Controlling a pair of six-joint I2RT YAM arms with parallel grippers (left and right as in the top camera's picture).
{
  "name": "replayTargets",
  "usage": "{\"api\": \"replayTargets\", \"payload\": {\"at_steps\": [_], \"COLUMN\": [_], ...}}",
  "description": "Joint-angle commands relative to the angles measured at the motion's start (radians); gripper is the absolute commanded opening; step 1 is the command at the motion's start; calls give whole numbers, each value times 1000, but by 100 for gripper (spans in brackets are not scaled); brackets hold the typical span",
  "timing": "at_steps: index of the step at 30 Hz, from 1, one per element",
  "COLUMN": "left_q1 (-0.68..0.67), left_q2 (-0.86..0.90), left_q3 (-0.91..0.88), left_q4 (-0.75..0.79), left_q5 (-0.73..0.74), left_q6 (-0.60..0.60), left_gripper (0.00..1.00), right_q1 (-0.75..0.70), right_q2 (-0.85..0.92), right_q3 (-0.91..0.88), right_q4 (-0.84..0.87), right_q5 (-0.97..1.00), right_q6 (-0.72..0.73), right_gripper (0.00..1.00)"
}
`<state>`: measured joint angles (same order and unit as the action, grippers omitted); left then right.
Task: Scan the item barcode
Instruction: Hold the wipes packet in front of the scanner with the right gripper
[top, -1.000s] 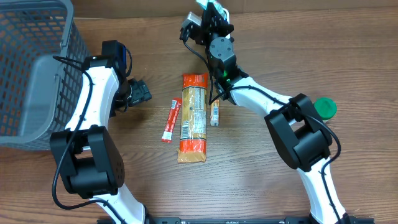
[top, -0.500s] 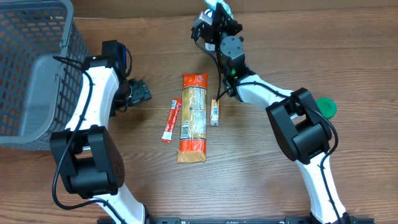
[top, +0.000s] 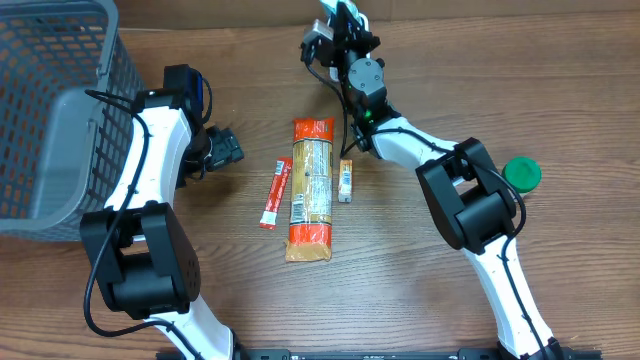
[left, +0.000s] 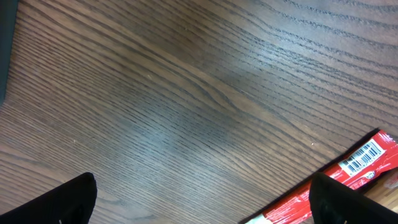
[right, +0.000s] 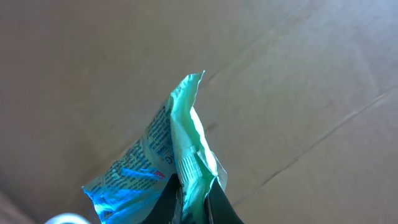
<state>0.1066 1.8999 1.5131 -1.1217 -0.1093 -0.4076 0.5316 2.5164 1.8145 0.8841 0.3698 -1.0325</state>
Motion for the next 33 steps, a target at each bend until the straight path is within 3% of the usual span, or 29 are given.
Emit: {"api": "replayTargets", "payload": {"at_steps": [1, 23, 33], "left_q1": [0, 0, 0], "left_q2": [-17, -17, -17], "left_q3": [0, 0, 0], "left_q4": [2, 2, 2], "left_q5": [-5, -5, -5], "left_q6": [27, 27, 27], "left_gripper": [100, 100, 100], "right_q1": [-7, -21, -5], "right_q2": [19, 39, 39], "right_q3": [50, 51, 51], "right_q4": [-7, -184, -187], "right_q5": [-5, 0, 77], "right_q6": [8, 41, 37], "right_gripper": [4, 4, 4]}}
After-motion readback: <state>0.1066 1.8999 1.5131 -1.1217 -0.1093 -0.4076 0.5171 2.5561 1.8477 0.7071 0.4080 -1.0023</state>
